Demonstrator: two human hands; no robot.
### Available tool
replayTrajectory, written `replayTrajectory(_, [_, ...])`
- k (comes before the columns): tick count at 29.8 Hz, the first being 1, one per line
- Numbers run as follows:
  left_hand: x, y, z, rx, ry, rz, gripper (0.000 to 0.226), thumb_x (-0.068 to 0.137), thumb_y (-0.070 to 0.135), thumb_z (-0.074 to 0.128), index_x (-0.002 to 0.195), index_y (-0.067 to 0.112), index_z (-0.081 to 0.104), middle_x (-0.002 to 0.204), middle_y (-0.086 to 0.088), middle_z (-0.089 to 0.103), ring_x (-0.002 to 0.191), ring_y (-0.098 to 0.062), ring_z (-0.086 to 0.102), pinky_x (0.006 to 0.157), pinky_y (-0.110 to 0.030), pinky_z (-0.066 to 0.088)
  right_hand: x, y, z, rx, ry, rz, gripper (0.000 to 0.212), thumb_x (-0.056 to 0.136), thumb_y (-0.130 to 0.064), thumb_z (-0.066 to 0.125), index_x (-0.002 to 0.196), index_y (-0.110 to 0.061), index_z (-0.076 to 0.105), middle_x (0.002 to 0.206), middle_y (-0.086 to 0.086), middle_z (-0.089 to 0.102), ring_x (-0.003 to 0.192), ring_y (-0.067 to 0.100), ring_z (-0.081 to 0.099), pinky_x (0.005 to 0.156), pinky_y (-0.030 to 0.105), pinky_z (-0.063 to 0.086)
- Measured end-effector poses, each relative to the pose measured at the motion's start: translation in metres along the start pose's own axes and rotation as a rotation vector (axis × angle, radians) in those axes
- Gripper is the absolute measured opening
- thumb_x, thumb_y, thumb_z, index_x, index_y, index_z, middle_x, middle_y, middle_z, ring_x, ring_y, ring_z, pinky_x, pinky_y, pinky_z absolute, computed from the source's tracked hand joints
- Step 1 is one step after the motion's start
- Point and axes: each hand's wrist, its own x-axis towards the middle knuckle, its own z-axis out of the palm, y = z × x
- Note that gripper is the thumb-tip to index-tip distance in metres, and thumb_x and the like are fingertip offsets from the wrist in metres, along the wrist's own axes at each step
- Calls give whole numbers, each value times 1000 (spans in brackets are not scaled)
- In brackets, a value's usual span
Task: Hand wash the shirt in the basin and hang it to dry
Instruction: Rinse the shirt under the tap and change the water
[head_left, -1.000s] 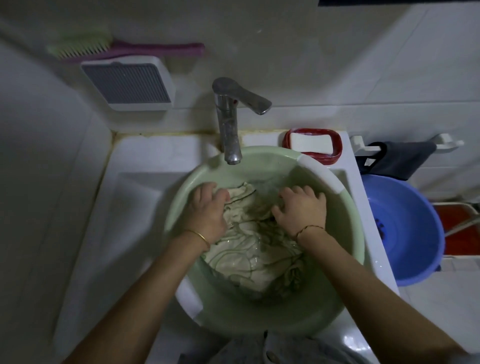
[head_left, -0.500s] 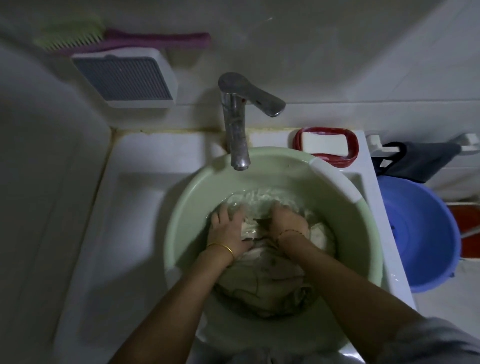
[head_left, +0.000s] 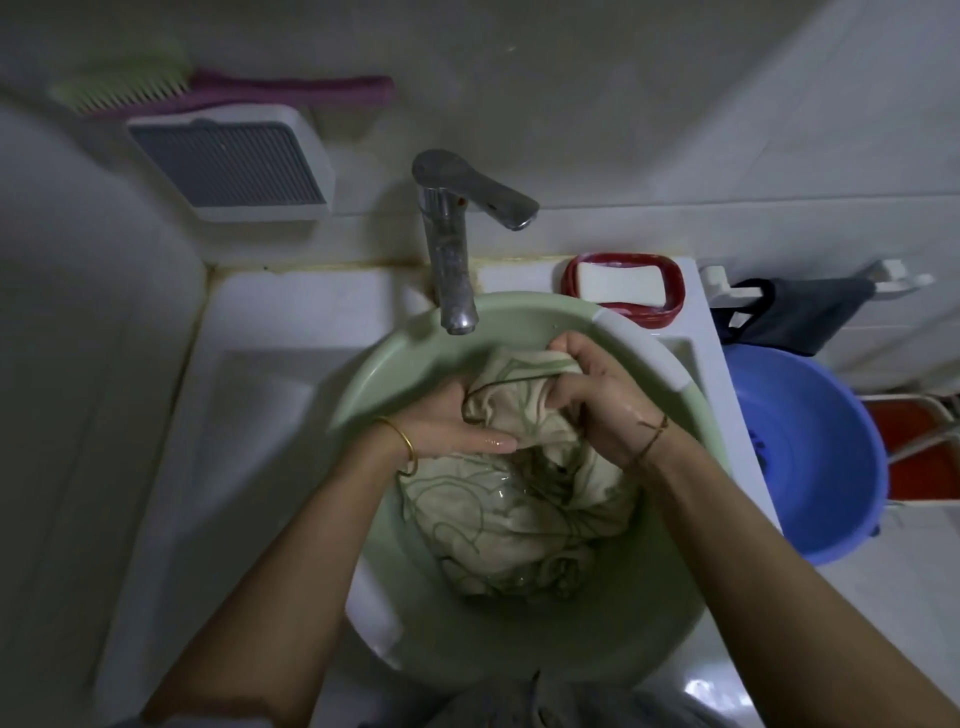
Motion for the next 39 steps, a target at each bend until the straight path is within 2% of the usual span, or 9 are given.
replayTrajectory(3, [-7, -4, -7, -248, 49, -6, 87, 53, 35, 86, 127, 8, 49, 123, -7, 63, 112, -20, 60, 99, -39, 47, 7, -9, -6, 78, 99, 55, 27, 54, 1, 53, 76, -14, 46, 68, 1, 55, 66, 16, 56, 60, 26, 47])
replayTrajectory(6, [-8, -6, -5, -387, 225, 22, 46, 71, 7, 76, 111, 5, 53, 104, -8, 66, 91, -18, 63, 87, -31, 51, 14, 1, -18, -506, 273, 28, 24, 74, -4, 63, 87, -17, 47, 78, 0, 50, 72, 15, 49, 66, 26, 43])
replayTrajectory(11, [10, -6, 20, 51, 673, -193, 25, 83, 9, 58, 104, 16, 46, 94, -8, 53, 85, -26, 55, 81, -36, 46, 38, 41, -18, -1083, 249, -40, 34, 86, -13, 60, 118, -17, 49, 122, 6, 49, 107, 21, 52, 99, 35, 44])
replayTrajectory(18, [19, -25, 63, 776, 312, -433, 57, 101, 29, 27, 150, 33, -3, 146, -22, 17, 116, -38, 48, 92, -45, 44, 43, 119, 1, -1753, 214, 88, 39, 97, -32, 38, 136, -26, 32, 140, 17, 32, 123, 37, 37, 93, 49, 39])
replayTrajectory(25, [18, -52, 61, 970, 591, -255, 47, 75, 30, 59, 121, 25, 56, 116, -15, 45, 82, -30, 58, 65, -31, 51, 41, 118, -10, -1837, 226, 93, 59, 95, -46, 37, 146, -27, 14, 137, 17, 31, 117, 35, 40, 83, 42, 45])
replayTrajectory(28, [21, -48, 60, 719, 486, -228, 56, 82, 17, 60, 135, 22, 39, 140, -11, 30, 114, -32, 48, 87, -39, 47, 40, 125, -8, -1824, 44, 34, 59, 96, -36, 42, 146, -31, 12, 138, 15, 30, 117, 38, 43, 78, 42, 49])
replayTrajectory(32, [25, -45, 49, -128, 614, -125, 63, 74, -9, 56, 125, 26, 50, 132, -7, 49, 119, -24, 51, 104, -38, 42, 54, 123, -7, -1380, 508, 206, 50, 93, -20, 49, 138, -25, 28, 130, 14, 41, 100, 34, 55, 71, 37, 48])
replayTrajectory(36, [35, -20, 43, -1069, 531, -301, 25, 82, 16, 58, 104, 12, 68, 111, -15, 67, 96, -27, 65, 90, -35, 52, 41, 103, 20, -764, 476, 100, 18, 90, -27, 59, 101, -12, 62, 92, 7, 67, 84, 21, 61, 70, 26, 42])
replayTrajectory(39, [33, -6, 46, -1191, 560, -413, 37, 92, 41, 47, 79, 12, 66, 77, -8, 66, 65, -18, 64, 66, -27, 51, 22, 80, 43, -822, 422, -12, 30, 85, -47, 60, 76, -19, 61, 74, 6, 66, 69, 22, 60, 61, 32, 45])
